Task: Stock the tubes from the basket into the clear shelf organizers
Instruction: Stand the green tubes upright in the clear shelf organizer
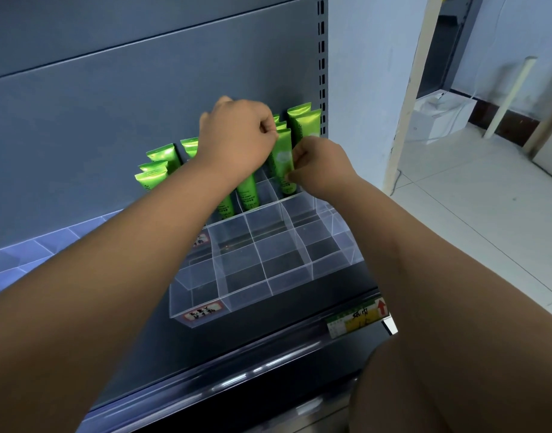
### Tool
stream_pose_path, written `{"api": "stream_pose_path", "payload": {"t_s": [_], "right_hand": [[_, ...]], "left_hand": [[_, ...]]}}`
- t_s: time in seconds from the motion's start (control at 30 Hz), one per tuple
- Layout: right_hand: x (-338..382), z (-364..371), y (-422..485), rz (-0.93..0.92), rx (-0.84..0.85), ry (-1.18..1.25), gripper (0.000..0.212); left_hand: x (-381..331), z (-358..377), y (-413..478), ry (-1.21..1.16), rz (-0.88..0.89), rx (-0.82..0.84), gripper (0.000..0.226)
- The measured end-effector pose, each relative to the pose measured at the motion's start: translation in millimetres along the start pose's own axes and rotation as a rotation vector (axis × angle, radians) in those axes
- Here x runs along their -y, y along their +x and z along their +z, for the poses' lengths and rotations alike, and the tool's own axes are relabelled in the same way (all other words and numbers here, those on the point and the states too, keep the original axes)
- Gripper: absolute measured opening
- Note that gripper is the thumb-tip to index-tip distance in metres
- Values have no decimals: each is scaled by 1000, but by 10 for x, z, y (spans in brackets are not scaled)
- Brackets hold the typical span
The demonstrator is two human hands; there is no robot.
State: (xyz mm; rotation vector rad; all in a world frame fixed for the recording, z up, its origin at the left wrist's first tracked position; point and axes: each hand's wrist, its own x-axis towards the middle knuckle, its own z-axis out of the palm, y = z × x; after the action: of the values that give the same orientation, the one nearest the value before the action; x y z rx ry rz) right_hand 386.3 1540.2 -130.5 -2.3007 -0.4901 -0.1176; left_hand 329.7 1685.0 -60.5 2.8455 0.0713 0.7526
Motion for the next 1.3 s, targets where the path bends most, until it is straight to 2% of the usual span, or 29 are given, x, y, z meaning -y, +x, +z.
{"api": "stream_pose_path", "payload": {"t_s": [0.3, 0.53, 0.63, 0.73, 1.3], "right_hand": [[5, 44, 51, 21, 1, -52, 12], [39, 65, 45, 71, 3, -76, 12], [66, 54, 39, 63, 4, -89, 3], [76, 55, 33, 64, 2, -76, 24], [113, 26, -16, 58, -16, -53, 21]], "left_hand": [[32, 69, 7, 18, -9, -5, 13], [12, 80, 53, 36, 8, -6, 13], [6, 92, 48, 45, 16, -14, 13], [27, 120, 33, 39, 16, -18, 13], [35, 118, -9, 19, -14, -13, 15]]}}
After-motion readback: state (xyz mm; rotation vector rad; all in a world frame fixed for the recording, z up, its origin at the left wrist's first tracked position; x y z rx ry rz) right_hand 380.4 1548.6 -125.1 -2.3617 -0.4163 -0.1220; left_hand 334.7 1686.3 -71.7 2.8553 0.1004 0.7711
